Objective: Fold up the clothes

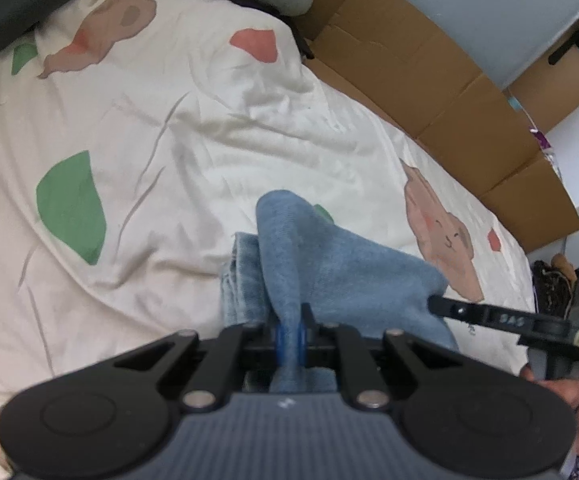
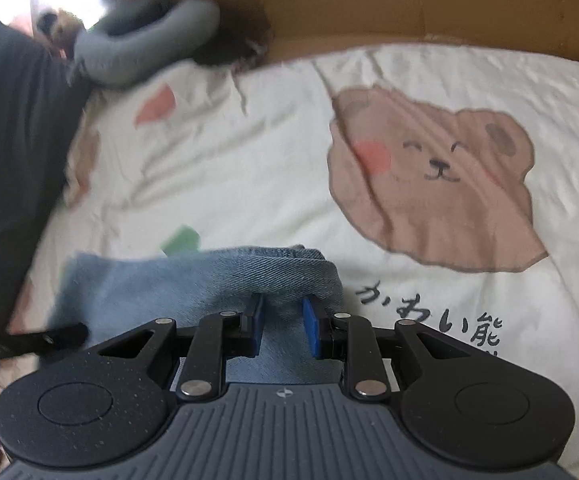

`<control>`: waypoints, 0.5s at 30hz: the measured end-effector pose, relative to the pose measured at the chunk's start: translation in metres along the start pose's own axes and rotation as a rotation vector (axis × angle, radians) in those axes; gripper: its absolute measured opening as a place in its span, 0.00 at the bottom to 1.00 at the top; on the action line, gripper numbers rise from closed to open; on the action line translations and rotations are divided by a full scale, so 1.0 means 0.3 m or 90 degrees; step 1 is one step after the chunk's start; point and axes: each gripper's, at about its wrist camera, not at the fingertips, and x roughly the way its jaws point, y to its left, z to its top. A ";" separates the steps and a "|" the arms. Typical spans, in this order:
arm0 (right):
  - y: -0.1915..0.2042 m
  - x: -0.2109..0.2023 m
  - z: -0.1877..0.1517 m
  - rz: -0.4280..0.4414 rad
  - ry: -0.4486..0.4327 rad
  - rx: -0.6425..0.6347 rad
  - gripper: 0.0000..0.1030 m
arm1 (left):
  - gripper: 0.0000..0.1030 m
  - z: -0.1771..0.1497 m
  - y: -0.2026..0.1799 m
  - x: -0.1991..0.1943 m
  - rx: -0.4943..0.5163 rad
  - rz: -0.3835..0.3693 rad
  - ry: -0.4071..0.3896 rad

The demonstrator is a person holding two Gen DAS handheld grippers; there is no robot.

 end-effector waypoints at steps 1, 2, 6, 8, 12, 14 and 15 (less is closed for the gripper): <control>0.000 0.015 -0.003 -0.005 0.007 -0.007 0.25 | 0.09 -0.002 0.004 0.000 -0.006 -0.003 -0.002; 0.001 0.023 -0.002 -0.008 0.012 -0.013 0.25 | 0.09 -0.004 0.009 -0.001 -0.013 -0.006 -0.005; 0.014 0.023 0.017 -0.013 0.026 -0.029 0.22 | 0.11 -0.011 0.019 -0.022 -0.050 -0.015 -0.019; 0.023 -0.003 0.025 -0.009 0.012 -0.038 0.16 | 0.15 -0.015 0.013 -0.044 -0.050 -0.010 -0.029; 0.045 -0.044 0.028 0.016 -0.032 -0.054 0.14 | 0.18 -0.034 0.019 -0.084 -0.062 0.006 -0.039; 0.056 -0.051 0.036 0.028 -0.046 -0.060 0.15 | 0.24 -0.047 0.022 -0.105 -0.062 0.009 -0.036; 0.064 -0.049 0.043 0.031 -0.049 -0.065 0.15 | 0.28 -0.052 0.021 -0.115 -0.060 0.014 -0.036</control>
